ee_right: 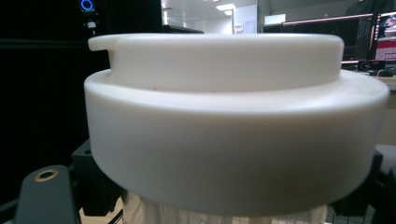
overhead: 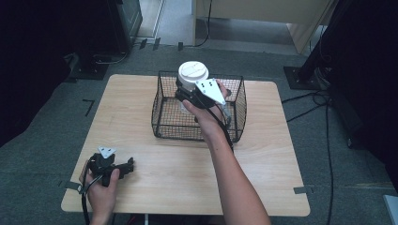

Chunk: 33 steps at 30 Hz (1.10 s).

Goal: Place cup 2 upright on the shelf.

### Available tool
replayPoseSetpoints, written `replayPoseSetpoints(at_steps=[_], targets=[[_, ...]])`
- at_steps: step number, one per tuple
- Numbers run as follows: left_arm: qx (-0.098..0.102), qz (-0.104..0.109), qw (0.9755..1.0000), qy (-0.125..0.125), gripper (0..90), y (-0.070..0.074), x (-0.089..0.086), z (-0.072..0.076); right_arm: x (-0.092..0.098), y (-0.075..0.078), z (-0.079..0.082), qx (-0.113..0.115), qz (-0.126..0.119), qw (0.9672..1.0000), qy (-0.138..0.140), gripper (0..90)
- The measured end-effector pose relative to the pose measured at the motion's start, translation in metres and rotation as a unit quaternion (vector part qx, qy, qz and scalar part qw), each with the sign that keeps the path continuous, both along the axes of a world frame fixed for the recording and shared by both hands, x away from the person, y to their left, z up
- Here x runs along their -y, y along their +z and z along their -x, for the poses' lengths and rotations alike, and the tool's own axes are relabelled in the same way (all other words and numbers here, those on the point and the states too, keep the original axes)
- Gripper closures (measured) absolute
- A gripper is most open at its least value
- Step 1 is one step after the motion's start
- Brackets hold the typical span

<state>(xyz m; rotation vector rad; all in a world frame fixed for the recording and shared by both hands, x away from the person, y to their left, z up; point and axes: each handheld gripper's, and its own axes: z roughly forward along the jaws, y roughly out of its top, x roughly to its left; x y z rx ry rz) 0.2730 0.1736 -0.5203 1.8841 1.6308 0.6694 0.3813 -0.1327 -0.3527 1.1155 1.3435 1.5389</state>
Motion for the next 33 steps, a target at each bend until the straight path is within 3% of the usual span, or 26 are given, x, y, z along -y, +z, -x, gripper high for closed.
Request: replayPoseSetpoints(at_steps=[4, 16, 23, 28, 33], targets=[[0.0, 0.0, 1.0, 0.0, 0.0, 0.0, 0.0, 0.0, -0.003, -0.007, -0.008, 0.001, 0.016, 0.9999, 0.0, 16.2], [0.0, 0.001, 1.0, 0.0, 0.0, 0.0, 0.0, 0.0, -0.016, -0.038, -0.032, -0.034, 0.034, 0.9988, -0.006, 16.2], [0.0, 0.001, 1.0, 0.0, 0.0, 0.0, 0.0, 0.0, -0.024, -0.053, -0.046, -0.035, 0.055, 0.9978, 0.012, 16.2], [0.0, 0.001, 1.0, 0.0, 0.0, 0.0, 0.0, 0.0, -0.03, -0.061, -0.053, -0.049, 0.051, 0.9974, 0.015, 16.2], [0.0, 0.001, 1.0, 0.0, 0.0, 0.0, 0.0, 0.0, -0.033, -0.07, -0.057, -0.059, 0.067, 0.9957, 0.026, 16.2]])
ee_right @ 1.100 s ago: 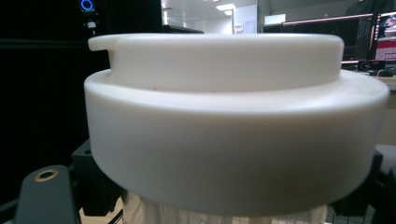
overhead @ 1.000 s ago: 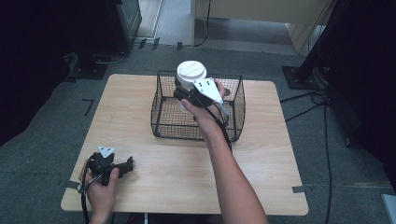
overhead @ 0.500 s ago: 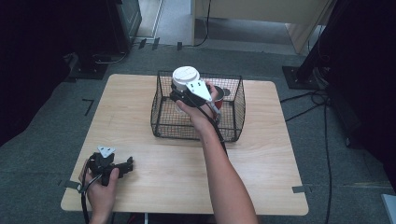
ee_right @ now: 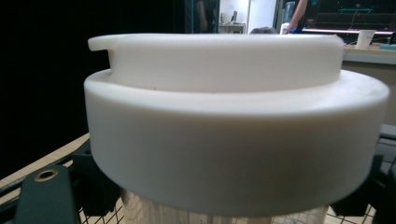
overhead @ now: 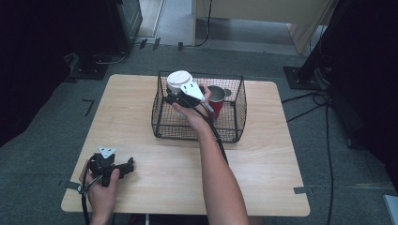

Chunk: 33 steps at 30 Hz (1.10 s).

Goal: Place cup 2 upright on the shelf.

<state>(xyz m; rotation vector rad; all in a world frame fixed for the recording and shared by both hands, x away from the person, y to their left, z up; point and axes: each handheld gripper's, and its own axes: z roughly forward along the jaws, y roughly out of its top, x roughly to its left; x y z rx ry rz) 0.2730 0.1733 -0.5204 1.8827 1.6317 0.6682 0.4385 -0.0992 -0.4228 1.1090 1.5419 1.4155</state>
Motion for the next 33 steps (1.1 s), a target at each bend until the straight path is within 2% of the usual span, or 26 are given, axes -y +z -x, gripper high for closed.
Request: replayPoseSetpoints(at_steps=[10, 15, 19, 27, 33], targets=[[0.0, 0.0, 1.0, 0.0, 0.0, 0.0, 0.0, 0.0, -0.003, -0.015, -0.009, -0.022, -0.002, 0.9997, 0.005, 16.2], [0.0, 0.0, 1.0, 0.0, 0.0, 0.0, 0.0, 0.0, -0.007, -0.022, -0.01, -0.027, 0.013, 0.9994, 0.019, 16.2], [0.0, -0.001, 1.0, -0.001, 0.0, 0.0, 0.0, 0.0, -0.008, -0.024, -0.01, -0.032, 0.024, 0.9988, 0.026, 16.1], [0.0, -0.001, 1.0, -0.001, 0.0, 0.0, 0.0, 0.0, -0.005, -0.024, -0.009, -0.041, 0.026, 0.9983, 0.031, 15.7], [0.0, 0.0, 1.0, -0.001, 0.0, 0.0, 0.0, 0.0, -0.004, -0.022, -0.007, -0.044, 0.02, 0.9973, 0.055, 4.1]])
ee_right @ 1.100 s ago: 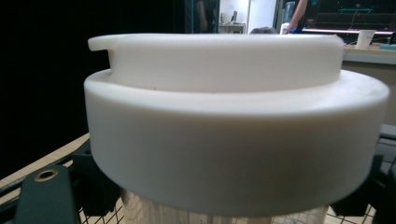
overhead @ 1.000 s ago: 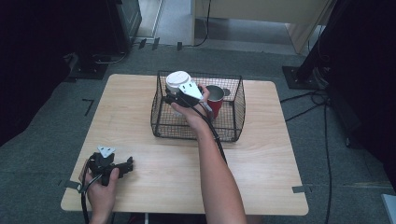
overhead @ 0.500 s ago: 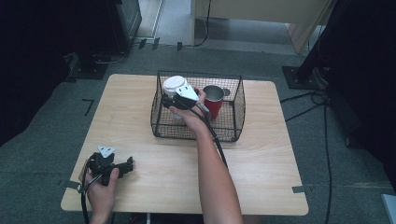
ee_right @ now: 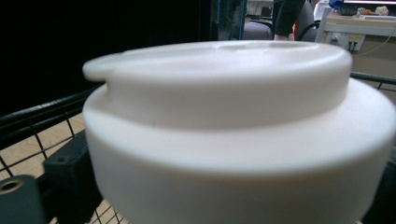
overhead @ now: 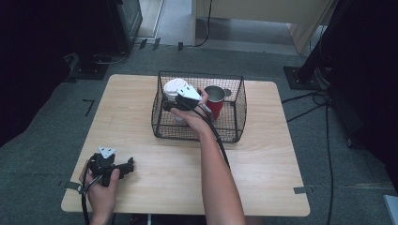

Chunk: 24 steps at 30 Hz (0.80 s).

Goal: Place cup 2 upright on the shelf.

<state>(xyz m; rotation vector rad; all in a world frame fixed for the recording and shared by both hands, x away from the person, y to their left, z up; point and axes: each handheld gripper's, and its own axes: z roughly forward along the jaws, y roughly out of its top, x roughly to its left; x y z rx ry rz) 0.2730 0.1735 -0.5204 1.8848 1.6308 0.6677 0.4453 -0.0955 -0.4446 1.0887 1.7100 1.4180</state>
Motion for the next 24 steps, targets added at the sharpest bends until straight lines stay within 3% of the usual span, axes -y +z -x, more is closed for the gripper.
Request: replayPoseSetpoints(at_steps=[15, 24], targets=[[0.0, -0.001, 1.0, 0.0, 0.0, 0.0, 0.0, 0.0, 0.007, 0.017, 0.001, 0.026, -0.037, 0.9989, -0.013, 0.0], [0.0, 0.0, 1.0, 0.0, 0.0, 0.0, 0.0, 0.0, 0.006, 0.028, 0.007, 0.034, -0.042, 0.9984, -0.017, 0.0]])
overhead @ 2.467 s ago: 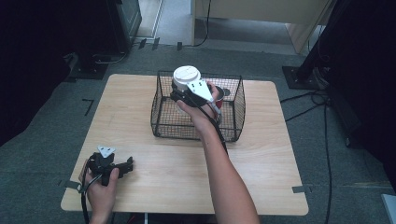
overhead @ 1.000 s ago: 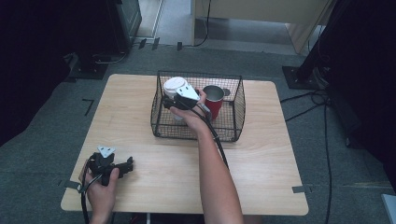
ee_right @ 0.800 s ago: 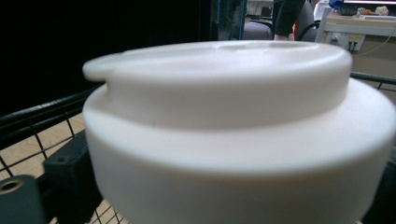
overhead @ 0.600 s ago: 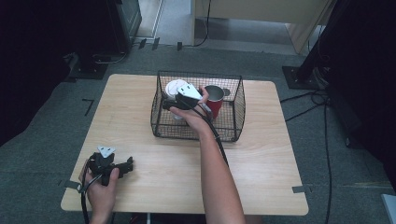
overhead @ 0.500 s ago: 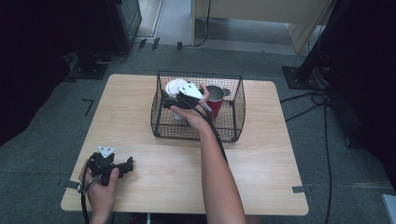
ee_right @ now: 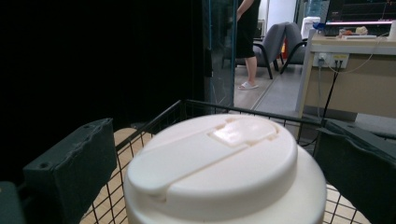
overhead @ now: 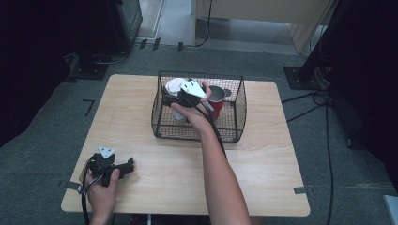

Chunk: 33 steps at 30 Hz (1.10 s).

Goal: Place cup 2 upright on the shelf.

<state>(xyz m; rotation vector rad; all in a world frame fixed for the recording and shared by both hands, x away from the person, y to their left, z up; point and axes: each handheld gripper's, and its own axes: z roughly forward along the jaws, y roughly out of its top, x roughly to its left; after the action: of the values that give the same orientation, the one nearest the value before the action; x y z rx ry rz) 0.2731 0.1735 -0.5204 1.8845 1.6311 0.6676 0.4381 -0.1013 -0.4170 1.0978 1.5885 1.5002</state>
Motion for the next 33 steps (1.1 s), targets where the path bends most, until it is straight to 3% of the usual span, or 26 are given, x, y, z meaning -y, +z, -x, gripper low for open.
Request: replayPoseSetpoints(at_steps=[11, 20, 33], targets=[[0.001, 0.0, 1.0, 0.001, 0.0, 0.0, 0.0, 0.0, 0.01, 0.027, 0.017, 0.024, -0.011, 0.9996, -0.005, 0.0], [0.001, 0.0, 1.0, 0.0, 0.0, 0.0, 0.0, 0.0, 0.018, 0.049, 0.044, 0.022, -0.019, 0.9996, 0.001, 0.0], [0.0, 0.0, 1.0, 0.0, 0.0, 0.0, 0.0, 0.0, 0.044, 0.051, 0.072, 0.016, -0.015, 0.9998, 0.003, 0.0]])
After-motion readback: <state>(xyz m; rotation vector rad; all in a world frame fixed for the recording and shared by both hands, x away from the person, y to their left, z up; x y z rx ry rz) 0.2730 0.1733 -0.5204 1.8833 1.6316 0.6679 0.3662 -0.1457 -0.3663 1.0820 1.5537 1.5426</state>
